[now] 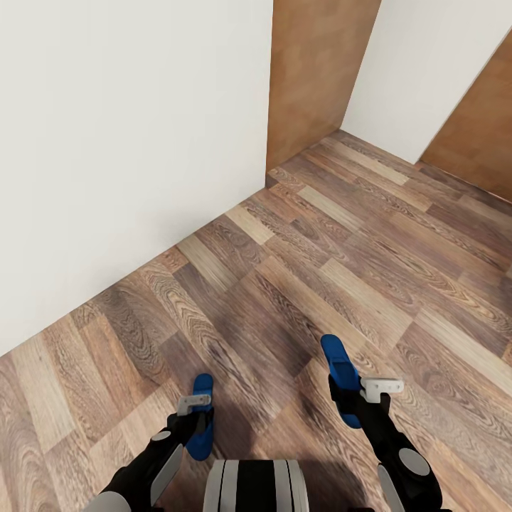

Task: In the bedroom, move the book from the bed onto either nightstand, and place the two sandals side by side next to the bed.

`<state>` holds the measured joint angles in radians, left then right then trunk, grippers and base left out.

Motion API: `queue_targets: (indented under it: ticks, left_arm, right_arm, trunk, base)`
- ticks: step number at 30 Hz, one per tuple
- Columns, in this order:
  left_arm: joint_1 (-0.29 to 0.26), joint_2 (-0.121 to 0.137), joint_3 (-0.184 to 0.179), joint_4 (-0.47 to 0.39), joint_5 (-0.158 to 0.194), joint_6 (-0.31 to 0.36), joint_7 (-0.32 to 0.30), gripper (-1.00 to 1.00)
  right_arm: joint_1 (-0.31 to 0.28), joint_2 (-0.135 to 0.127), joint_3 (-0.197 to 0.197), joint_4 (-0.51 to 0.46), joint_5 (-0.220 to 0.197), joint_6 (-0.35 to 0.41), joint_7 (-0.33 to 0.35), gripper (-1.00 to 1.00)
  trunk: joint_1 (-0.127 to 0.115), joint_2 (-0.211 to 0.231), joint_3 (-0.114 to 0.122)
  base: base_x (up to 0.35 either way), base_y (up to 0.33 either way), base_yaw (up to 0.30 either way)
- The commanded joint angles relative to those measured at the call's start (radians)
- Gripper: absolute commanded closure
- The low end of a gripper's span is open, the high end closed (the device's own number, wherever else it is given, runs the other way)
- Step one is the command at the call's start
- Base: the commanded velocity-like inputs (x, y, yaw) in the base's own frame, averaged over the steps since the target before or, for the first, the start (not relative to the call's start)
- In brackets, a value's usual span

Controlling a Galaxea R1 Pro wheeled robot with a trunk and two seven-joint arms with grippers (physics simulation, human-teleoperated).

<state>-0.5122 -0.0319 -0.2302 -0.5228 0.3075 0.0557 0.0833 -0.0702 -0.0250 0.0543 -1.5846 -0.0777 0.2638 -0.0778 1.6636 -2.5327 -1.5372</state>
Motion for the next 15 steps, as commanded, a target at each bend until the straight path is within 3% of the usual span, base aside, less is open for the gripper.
queue_targets:
  ticks: [1, 6, 12, 15]
  left_arm:
    - [0.0, 0.001, -0.007, -0.002, 0.01, 0.004, 0.009, -1.0]
    - [0.0, 0.002, -0.008, -0.004, 0.01, 0.004, 0.009, -1.0]
    - [0.0, 0.003, -0.008, -0.005, 0.01, 0.004, 0.009, -1.0]
    - [0.0, 0.003, -0.008, -0.005, 0.01, 0.004, 0.009, -1.0]
  right_arm:
    - [0.0, -0.001, 0.003, -0.001, -0.008, 0.005, -0.009, 1.0]
    - [0.0, -0.001, 0.003, -0.001, -0.008, 0.005, -0.008, 1.0]
    - [0.0, -0.001, 0.003, -0.001, -0.008, 0.005, -0.009, 1.0]
    - [0.0, -0.001, 0.003, -0.001, -0.008, 0.005, -0.008, 1.0]
  trunk:
    - [0.0, 0.0, -0.001]
    - [0.0, 0.0, -0.001]
    - [0.003, -0.002, -0.024]
    - [0.003, -0.002, -0.024]
  base:
    - [0.0, 0.0, 0.0]
    - [0.0, 0.0, 0.0]
    - [0.0, 0.0, 0.0]
    - [0.0, 0.0, 0.0]
